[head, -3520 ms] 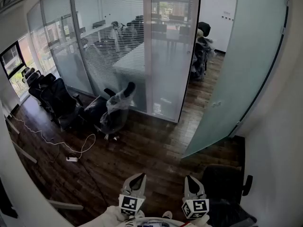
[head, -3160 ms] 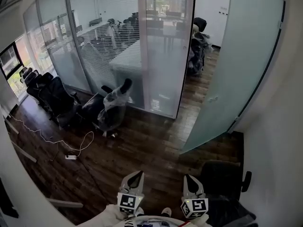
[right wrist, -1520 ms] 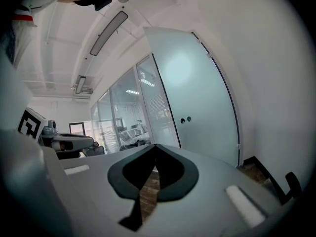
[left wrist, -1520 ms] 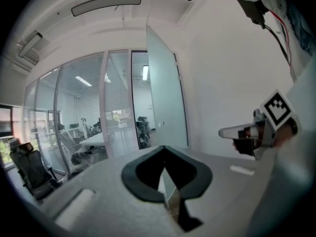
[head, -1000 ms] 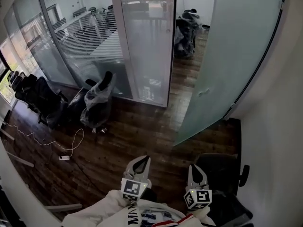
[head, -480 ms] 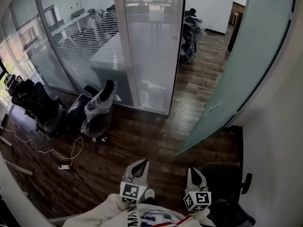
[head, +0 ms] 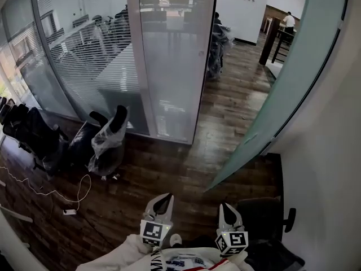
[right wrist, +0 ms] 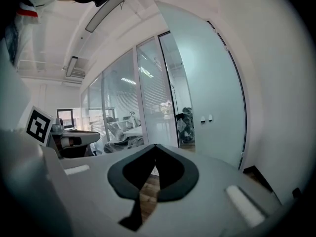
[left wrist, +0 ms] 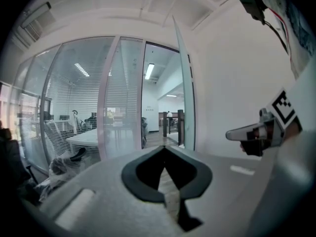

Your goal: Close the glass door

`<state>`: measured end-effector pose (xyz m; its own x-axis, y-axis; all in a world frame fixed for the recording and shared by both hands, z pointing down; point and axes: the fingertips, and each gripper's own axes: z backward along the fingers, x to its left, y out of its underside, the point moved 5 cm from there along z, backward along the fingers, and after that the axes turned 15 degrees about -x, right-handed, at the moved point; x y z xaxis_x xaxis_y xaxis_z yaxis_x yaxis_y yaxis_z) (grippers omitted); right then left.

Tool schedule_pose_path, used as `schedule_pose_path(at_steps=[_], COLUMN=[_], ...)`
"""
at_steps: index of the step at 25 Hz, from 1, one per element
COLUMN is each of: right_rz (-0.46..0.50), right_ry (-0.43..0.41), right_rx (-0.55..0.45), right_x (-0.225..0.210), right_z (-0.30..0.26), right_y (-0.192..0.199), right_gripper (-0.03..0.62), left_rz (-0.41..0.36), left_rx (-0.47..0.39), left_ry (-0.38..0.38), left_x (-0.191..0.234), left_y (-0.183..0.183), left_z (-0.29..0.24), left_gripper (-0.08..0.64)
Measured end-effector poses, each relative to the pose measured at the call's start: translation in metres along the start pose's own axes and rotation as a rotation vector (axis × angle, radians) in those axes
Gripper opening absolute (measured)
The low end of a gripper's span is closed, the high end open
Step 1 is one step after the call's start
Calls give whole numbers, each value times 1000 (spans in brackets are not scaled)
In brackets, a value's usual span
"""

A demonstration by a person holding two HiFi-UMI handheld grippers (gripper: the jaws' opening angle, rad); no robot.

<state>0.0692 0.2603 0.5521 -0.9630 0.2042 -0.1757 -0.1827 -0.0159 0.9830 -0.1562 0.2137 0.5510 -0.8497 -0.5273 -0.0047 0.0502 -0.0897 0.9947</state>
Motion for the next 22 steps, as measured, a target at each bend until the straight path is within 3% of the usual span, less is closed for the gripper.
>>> schedule_pose_path(at_steps=[7,22], right_rz=[-12,-49], right_ry=[51,-12], right_rx=[2,-14], right_x=[-21,-122], right_z=[-12,-109], right_y=[1,-2], right_gripper=[6,6], left_rz=[17,-44], left_rx=[34,27], left_ry=[51,27], left_x=[-9,-21], left_y=[16,20], left_z=[-27,-159], left_gripper=[2,2])
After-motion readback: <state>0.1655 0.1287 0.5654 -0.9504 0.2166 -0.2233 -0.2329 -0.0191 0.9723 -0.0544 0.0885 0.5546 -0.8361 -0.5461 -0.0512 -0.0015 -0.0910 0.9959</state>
